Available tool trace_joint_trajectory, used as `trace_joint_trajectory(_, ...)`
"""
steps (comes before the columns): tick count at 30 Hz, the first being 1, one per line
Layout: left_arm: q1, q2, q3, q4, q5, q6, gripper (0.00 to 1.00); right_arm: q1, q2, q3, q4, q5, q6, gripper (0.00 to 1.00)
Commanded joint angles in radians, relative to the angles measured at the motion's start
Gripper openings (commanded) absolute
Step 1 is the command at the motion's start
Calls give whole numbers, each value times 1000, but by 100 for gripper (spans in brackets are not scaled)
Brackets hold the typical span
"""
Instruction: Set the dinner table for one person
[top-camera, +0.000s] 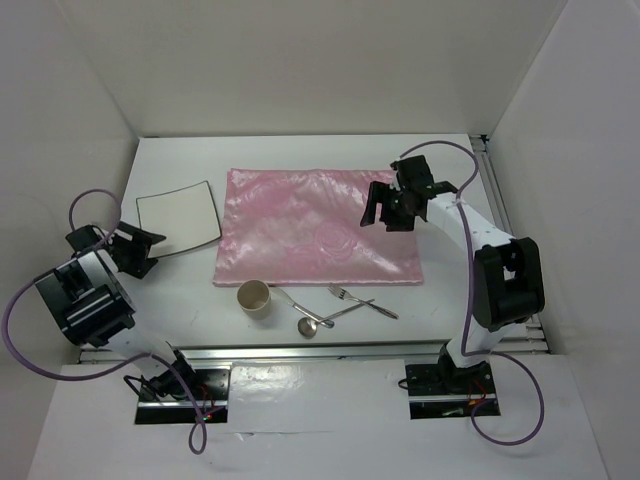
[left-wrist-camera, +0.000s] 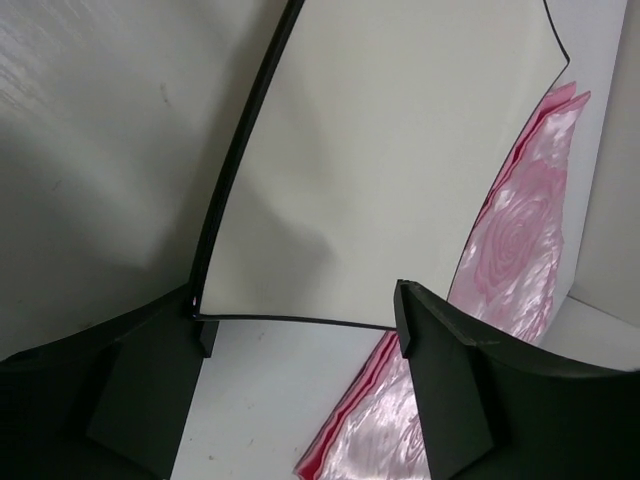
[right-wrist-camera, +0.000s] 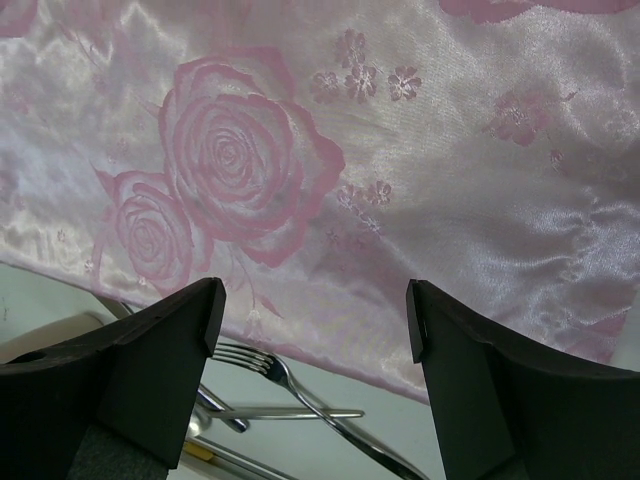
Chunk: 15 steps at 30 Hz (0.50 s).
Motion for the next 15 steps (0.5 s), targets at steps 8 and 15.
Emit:
trace_joint_trajectory(8,-2,101,-82,122,50,-5,67,5,-43,57,-13,7,5,84)
trace_joint_trajectory(15,17,154,-102,239,147,-25,71,24,-52,86,-31,36,14,82)
